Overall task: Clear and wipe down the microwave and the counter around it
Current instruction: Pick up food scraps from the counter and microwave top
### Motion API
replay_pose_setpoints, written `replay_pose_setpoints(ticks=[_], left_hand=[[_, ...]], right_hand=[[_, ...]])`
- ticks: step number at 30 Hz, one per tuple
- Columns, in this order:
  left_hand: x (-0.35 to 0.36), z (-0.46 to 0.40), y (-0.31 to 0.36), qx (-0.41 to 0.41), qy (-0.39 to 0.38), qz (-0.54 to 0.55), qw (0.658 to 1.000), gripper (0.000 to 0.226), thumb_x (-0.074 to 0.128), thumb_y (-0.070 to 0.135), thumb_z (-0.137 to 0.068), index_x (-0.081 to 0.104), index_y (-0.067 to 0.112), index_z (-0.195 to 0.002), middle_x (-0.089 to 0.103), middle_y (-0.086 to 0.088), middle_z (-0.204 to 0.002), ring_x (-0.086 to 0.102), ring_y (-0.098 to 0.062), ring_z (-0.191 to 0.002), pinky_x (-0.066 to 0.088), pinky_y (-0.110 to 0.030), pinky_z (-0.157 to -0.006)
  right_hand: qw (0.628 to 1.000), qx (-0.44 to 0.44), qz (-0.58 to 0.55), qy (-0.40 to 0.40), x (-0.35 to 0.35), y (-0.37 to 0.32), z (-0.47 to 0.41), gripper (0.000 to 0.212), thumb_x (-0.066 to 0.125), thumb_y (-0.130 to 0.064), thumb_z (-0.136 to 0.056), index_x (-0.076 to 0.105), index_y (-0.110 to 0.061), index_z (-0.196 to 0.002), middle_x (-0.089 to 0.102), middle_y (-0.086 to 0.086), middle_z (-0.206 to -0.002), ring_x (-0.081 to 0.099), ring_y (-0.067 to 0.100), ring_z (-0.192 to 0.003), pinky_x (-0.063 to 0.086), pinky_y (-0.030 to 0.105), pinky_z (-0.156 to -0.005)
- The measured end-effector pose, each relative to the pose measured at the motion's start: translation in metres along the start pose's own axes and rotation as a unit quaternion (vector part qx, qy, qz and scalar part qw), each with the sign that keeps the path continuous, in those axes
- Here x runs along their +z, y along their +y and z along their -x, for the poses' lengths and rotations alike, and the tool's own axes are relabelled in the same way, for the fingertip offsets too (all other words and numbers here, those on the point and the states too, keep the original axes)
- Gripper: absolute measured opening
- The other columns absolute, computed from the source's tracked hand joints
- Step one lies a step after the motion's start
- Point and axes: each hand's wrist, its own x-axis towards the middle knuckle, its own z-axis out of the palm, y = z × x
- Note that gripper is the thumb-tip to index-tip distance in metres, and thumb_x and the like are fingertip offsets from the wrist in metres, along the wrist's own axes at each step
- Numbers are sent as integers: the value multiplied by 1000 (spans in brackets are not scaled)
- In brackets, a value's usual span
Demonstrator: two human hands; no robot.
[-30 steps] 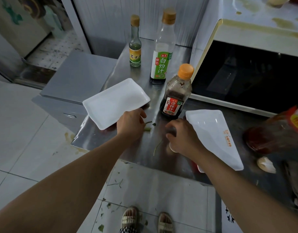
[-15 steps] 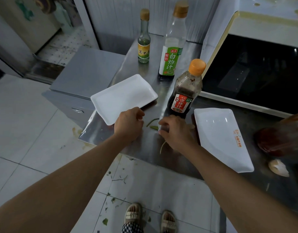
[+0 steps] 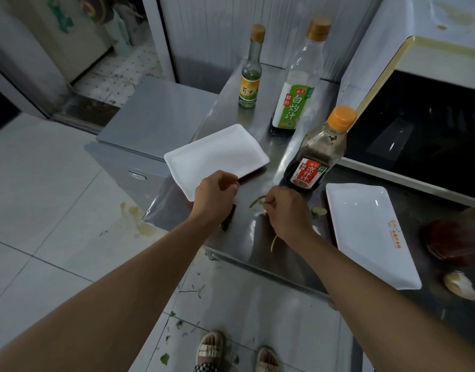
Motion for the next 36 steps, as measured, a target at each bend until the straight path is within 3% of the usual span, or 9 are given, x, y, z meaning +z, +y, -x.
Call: replay_pose_setpoints(ticks=[3, 7, 9, 13, 15, 18, 21, 27, 36], left_hand=[[-1, 2, 11, -81, -2, 169, 982, 18, 49, 14, -95, 64, 13, -104, 70, -2, -95, 65, -13, -91, 49, -31, -90], [0, 6, 24, -219, -71, 429, 873, 31, 39, 24, -100, 60, 4, -112, 68, -8, -102, 64, -19, -93, 46, -32, -90], [1, 9, 29, -241, -105, 492, 830, 37, 34, 29, -101, 58, 3, -113, 66, -10, -101, 62, -20, -91, 48, -31, -82], [3, 9, 37, -262, -130, 536, 792, 46, 30, 32, -102, 54, -2, -122, 62, -17, -107, 60, -23, -82, 50, -31, -76], [2, 9, 38, -268, -133, 540, 787, 47, 29, 32, -102, 54, -3, -121, 63, -16, -98, 60, -21, -72, 52, -29, -68], [2, 7, 37, -270, -133, 529, 793, 45, 30, 32, -102, 60, -1, -103, 65, -14, -96, 63, -22, -84, 51, -29, -76], [0, 2, 33, -272, -117, 519, 802, 41, 33, 30, -101, 61, 1, -95, 68, -14, -93, 65, -21, -86, 49, -29, -82], [-4, -12, 20, -274, -84, 500, 817, 36, 38, 27, -100, 62, 1, -93, 68, -13, -90, 66, -21, -83, 50, -29, -82], [-6, -20, 12, -263, -78, 491, 827, 35, 37, 26, -99, 63, 4, -90, 68, -10, -88, 65, -18, -81, 49, -25, -71]], right_hand=[[998, -3, -54, 22, -23, -12, 0, 4, 62, -10, -88, 62, -5, -87, 65, 10, -86, 59, 25, -81, 51, 38, -70], [995, -37, -93, 26, -50, -36, -1, 9, 64, -6, -85, 67, -6, -94, 70, 6, -91, 64, 20, -83, 53, 36, -77], [994, -45, -98, 26, -57, -47, -1, 11, 66, -6, -84, 68, -9, -94, 71, 2, -91, 64, 15, -80, 53, 31, -74], [995, -58, -82, 17, -59, -60, 2, 15, 67, -5, -82, 65, -11, -95, 70, 0, -89, 64, 17, -81, 54, 37, -75], [996, -63, -66, 16, -58, -59, 3, 13, 67, -8, -83, 64, -12, -94, 70, -1, -90, 65, 18, -82, 54, 38, -75], [995, -53, -68, 41, -60, -51, 0, 10, 66, -8, -84, 64, -15, -92, 67, -7, -85, 63, 15, -77, 53, 32, -72], [996, -17, -64, 60, -60, -34, -6, 12, 63, -6, -85, 64, -16, -92, 66, -4, -87, 59, 13, -78, 52, 36, -75], [998, 15, 52, -38, -34, -7, -24, 19, 60, -11, -87, 66, -15, -104, 64, 4, -110, 58, 22, -100, 46, 31, -80], [989, -56, 116, -76, -4, -1, -30, 6, 59, -8, -85, 64, -10, -87, 60, 9, -98, 57, 27, -92, 49, 40, -73]])
